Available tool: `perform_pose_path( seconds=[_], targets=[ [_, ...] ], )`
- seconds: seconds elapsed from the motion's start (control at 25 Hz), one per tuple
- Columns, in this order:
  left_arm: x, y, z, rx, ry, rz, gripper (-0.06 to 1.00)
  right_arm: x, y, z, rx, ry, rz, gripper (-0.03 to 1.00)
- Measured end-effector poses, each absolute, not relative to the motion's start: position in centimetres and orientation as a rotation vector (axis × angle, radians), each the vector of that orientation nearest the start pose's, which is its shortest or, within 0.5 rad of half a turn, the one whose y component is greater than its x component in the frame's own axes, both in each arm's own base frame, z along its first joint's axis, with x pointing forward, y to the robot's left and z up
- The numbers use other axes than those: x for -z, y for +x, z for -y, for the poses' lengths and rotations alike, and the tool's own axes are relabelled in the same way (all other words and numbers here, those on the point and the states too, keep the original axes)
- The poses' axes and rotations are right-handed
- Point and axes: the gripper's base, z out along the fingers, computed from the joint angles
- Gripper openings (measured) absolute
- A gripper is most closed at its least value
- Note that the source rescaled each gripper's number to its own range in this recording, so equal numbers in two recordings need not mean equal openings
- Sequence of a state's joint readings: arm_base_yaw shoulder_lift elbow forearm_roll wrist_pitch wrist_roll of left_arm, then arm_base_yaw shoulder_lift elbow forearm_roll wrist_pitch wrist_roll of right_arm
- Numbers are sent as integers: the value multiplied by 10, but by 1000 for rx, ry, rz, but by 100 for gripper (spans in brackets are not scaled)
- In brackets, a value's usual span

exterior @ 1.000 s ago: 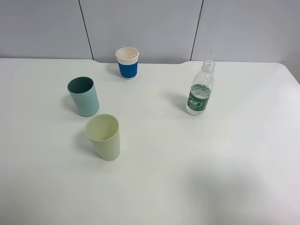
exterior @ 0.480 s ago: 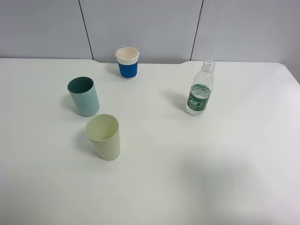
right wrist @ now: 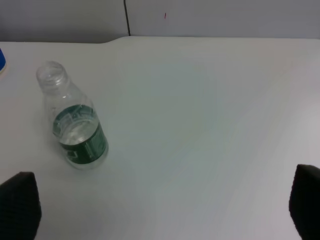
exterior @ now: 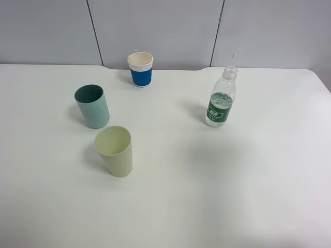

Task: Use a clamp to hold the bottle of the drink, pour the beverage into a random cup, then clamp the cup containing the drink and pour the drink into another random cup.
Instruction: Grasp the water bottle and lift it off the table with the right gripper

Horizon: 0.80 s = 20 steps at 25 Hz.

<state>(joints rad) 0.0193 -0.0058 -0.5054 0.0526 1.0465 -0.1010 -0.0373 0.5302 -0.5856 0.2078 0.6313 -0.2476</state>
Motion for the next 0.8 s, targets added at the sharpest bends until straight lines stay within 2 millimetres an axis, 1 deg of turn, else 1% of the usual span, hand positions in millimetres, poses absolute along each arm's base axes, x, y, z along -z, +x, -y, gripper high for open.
perform_pose_path(
  seconds=[0.24, 0.36, 0.64, 0.8],
  targets=[
    [-280, -6, -4, -11, -124, -2014, 100, -305, 136, -6, -44, -119, -2087, 100],
    [-280, -6, -4, -11, -124, -2014, 100, -299, 152, -11, -47, -179, -2102, 100],
    [-280, -6, -4, -11, -124, -2014, 100, -277, 186, -48, -100, -406, -2109, 100],
    [-280, -6, -4, -11, -124, -2014, 100, -258, 202, -66, -130, -457, -2156, 100]
  ],
)
